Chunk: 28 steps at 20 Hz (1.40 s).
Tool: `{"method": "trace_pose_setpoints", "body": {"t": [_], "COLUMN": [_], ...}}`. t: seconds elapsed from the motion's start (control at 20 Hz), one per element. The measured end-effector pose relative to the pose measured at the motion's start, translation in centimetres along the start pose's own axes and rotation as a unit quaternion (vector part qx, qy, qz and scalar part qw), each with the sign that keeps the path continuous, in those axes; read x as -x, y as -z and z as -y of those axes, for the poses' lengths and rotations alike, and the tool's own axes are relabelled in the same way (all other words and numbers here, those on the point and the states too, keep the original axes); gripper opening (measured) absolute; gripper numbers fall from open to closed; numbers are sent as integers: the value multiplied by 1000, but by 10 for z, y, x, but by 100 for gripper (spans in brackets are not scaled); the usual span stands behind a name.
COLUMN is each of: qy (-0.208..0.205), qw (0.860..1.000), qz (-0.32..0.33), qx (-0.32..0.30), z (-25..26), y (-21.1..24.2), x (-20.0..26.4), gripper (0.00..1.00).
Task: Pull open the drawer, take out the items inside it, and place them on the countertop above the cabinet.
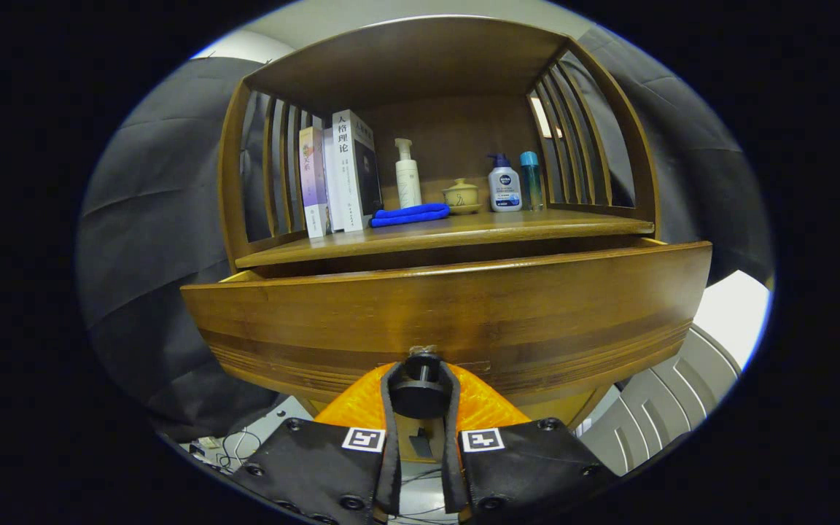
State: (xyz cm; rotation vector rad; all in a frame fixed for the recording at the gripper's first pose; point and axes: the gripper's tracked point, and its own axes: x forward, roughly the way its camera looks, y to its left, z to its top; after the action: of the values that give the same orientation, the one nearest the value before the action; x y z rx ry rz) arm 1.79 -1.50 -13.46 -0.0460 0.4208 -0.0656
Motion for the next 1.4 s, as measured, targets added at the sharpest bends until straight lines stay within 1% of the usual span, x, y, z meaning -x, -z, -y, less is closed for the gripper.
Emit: {"method": "trace_pose_setpoints", "body": {"t": [0.5,0.8,0.9,1.0,1.1,1.2,1.3,1.4], "qy": [3,-1,-5,-15,-18,-25,-34,-43], "qw": [1000,999,999,999,1000,999,997,994], "qz": [-23,-31,-43,-45,-21,13,56,80], "qx": [21,26,29,23,14,20,41,55], "z": [-4,-3,-4,-4,-3,-4,-8,-12], "y": [17,19,22,19,3,-19,-47,-70], "x": [33,42,40,45,53,61,73,81], "gripper": [24,24,24,35,46,61,76,91]}}
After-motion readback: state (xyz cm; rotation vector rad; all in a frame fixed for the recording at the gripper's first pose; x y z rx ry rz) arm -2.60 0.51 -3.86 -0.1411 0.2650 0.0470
